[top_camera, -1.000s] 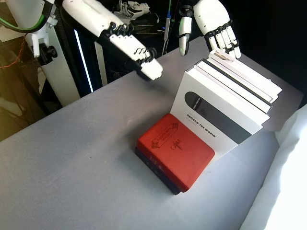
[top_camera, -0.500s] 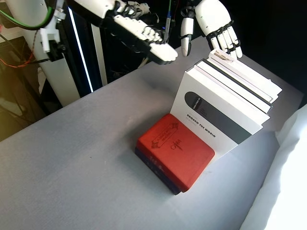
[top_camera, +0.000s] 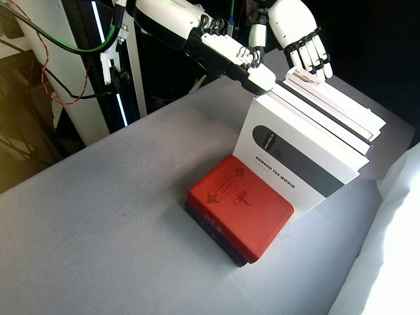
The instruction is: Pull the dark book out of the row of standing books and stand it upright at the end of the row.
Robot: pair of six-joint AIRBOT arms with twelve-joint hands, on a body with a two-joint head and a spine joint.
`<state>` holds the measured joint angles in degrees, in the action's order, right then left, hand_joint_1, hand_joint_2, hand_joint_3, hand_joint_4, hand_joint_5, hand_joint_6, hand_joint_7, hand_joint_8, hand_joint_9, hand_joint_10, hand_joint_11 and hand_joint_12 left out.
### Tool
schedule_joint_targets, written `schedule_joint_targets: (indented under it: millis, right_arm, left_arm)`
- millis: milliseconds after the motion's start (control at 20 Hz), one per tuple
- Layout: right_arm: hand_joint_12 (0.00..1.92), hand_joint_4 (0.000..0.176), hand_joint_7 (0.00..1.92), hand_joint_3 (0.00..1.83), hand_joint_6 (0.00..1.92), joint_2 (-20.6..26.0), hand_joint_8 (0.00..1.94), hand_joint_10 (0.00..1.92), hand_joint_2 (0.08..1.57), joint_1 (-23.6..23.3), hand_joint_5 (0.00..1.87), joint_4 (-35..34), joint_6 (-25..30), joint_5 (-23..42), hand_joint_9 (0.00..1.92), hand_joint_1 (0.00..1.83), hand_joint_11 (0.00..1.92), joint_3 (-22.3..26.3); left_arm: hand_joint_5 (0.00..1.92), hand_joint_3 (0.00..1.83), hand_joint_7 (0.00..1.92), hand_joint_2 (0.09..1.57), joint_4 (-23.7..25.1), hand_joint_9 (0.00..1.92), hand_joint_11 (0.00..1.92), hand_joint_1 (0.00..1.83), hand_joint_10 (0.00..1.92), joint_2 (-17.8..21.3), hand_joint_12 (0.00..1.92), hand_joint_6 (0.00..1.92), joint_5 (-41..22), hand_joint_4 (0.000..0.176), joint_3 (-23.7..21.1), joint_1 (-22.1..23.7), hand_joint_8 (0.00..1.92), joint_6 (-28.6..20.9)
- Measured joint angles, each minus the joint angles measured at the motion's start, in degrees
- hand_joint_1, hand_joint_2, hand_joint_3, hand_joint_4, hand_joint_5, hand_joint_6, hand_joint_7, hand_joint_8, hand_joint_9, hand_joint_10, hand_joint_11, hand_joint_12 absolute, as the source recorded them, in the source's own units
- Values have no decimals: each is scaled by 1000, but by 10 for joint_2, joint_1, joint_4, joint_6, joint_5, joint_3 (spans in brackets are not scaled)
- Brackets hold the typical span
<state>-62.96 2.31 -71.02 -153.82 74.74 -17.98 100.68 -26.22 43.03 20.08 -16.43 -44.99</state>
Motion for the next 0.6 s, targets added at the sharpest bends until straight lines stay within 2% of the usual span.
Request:
schedule_joint_targets:
  millis: [300, 600]
  right_arm:
    - [0, 0, 0, 48, 2, -12, 0, 0, 1336, 1, 33, 9, 31, -27, 0, 0, 0, -25]
    - [0, 0, 0, 45, 1, -14, 0, 0, 1342, 21, 20, 21, 27, -26, 0, 0, 0, -28]
  left_arm:
    - [121, 3, 99, 1158, 0, 62, 19, 0, 3, 0, 15, 2, 0, 0, -2, 0, 3, 0]
    - [139, 2, 105, 1158, 0, 66, 22, 0, 3, 0, 18, 7, 0, 0, -2, 0, 4, 0]
